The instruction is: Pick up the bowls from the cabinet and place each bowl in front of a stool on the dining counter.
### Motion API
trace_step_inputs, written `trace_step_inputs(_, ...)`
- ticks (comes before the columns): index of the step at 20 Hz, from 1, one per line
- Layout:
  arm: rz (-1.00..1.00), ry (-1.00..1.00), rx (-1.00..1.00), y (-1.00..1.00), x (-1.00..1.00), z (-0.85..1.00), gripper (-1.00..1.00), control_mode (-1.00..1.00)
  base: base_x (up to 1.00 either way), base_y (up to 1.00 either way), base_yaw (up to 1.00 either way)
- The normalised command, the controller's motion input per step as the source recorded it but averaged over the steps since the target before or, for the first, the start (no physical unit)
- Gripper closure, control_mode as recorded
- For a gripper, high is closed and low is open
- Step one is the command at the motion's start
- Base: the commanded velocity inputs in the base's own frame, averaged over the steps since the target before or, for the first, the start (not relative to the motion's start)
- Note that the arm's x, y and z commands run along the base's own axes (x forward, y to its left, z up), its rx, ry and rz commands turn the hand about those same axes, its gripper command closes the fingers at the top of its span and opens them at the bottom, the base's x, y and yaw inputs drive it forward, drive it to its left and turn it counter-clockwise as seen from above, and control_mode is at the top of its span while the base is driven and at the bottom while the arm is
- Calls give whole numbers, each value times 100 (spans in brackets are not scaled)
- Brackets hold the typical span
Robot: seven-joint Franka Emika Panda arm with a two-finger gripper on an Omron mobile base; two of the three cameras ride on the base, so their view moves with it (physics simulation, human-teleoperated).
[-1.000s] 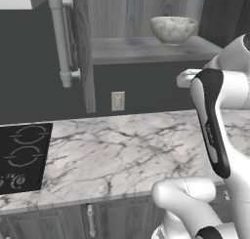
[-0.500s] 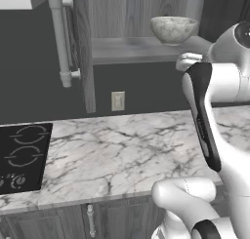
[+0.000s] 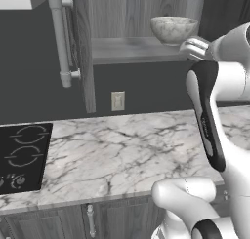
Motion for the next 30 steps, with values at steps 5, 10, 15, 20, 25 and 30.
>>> trace_step_inputs(5, 1, 1, 11, 0, 11, 55, -100, -100, 0, 0, 0)
trace_step_inputs(10, 0, 1, 0, 0, 52, 19, -100, -100, 0, 0, 0)
trace_step_inputs(15, 0, -5, 0, 0, 69, 0, -100, -100, 0, 0, 0)
trace_step_inputs(20, 0, -6, 0, 0, 64, 0, -100, -100, 0, 0, 0)
trace_step_inputs(25, -2, -6, 0, -2, 44, 8, -100, -100, 0, 0, 0)
trace_step_inputs(30, -6, 1, 0, -9, 38, 11, -100, -100, 0, 0, 0)
